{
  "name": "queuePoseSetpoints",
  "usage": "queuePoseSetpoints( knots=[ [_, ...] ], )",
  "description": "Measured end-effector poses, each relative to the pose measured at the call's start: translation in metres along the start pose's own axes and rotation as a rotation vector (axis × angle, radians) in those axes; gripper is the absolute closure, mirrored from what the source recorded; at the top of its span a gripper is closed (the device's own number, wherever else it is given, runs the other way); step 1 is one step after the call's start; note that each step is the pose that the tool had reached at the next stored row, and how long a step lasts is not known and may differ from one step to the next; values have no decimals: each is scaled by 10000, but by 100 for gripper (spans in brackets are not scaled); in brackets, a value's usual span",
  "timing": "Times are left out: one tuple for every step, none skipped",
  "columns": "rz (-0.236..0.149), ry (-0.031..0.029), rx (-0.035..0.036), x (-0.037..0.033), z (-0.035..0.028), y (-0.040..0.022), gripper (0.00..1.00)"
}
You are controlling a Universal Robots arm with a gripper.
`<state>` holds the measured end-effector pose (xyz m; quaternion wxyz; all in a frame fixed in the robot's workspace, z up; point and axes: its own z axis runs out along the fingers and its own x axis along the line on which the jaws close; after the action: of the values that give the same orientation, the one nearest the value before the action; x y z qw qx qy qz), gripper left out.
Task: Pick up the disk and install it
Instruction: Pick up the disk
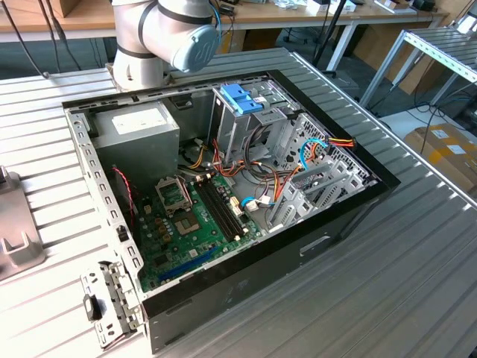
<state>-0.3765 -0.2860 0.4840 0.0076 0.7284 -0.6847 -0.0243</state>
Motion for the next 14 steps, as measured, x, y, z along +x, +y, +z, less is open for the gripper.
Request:
queuePoseSetpoints(
  knots=[
    [0,0,0,1,-1,-13,63],
    [0,0,-1,1,-1,-21,63],
    [1,0,0,1,-1,-28,63],
    [0,0,0,2,-2,-35,63],
    [1,0,-1,2,-2,-42,63],
    [0,0,-1,3,-2,-48,63],
    [0,1,-1,4,-3,-58,63],
    [0,0,0,4,-3,-67,63],
    [0,0,0,5,-3,-73,63],
    [0,0,0,5,-4,-81,63],
    [0,0,-1,6,-5,-96,63],
    [0,0,0,8,-6,-122,63],
    [0,0,-1,9,-7,-147,63],
    [0,1,0,12,-9,-193,63]
  ],
)
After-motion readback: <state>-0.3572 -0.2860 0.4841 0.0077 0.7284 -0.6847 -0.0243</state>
